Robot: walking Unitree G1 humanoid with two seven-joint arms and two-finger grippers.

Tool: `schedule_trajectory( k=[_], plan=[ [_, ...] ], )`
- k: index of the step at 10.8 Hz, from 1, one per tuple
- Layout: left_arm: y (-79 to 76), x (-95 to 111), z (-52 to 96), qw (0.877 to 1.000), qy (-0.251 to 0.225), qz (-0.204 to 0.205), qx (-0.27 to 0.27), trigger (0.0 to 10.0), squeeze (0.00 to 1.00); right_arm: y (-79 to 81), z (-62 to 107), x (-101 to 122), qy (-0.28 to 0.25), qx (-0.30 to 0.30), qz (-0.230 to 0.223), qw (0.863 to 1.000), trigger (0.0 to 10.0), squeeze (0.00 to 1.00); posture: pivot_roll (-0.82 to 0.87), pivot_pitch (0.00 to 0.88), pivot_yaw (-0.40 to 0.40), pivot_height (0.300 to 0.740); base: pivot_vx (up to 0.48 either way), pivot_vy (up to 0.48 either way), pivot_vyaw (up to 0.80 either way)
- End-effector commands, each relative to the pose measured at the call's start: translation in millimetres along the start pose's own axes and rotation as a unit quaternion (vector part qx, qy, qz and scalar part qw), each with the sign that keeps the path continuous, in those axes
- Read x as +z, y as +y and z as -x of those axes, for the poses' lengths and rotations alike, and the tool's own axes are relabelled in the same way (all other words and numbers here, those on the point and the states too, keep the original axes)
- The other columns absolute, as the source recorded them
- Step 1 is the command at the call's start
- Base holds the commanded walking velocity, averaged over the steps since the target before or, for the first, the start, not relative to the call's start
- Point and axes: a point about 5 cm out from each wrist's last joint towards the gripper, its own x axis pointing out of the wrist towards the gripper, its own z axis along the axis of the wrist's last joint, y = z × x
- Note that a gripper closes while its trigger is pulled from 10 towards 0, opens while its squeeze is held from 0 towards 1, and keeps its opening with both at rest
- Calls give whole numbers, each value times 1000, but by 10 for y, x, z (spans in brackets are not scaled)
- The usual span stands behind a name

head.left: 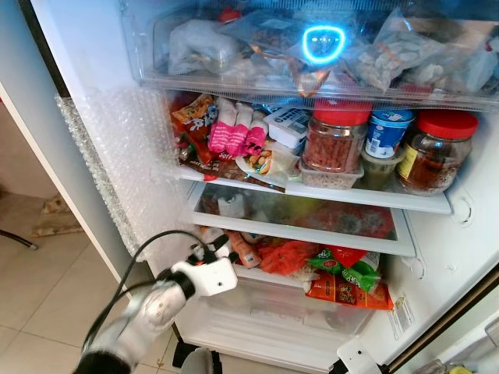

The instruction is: Restocking fridge

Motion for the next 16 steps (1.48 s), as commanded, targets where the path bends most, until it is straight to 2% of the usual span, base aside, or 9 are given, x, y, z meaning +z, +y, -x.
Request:
schedule_trajectory(
  k=[1,2,4,6,11,14,16],
  plan=[
    [21,-21,-28,999,0,-35,-3,10000,0,170,24,-281,55,31,-10,998,10000,0,-42,0,20,627,0,0,0],
    [83,-37,-72,999,4,-44,13,10000,0,168,25,-286,56,30,-11,998,10000,0,-47,0,22,627,0,0,0],
    [71,-40,-117,1000,4,-6,25,10000,0,161,28,-294,57,30,-13,998,10000,0,-45,0,17,627,0,0,0],
    [38,-20,-160,999,2,6,36,10000,0,160,27,-289,58,30,-12,998,10000,0,-41,0,13,627,141,0,0],
    [27,25,-201,999,-13,0,30,10000,0,167,25,-290,61,31,-12,998,10000,0,-45,0,20,627,285,0,0],
    [11,28,-173,1000,-18,-4,24,10000,0,179,25,-295,62,33,-11,997,10000,0,-43,0,28,627,0,0,0],
    [5,-87,-94,1000,-6,-13,16,10000,0,196,26,-309,64,35,-11,997,10000,0,-53,0,32,627,0,0,0]
  ],
)
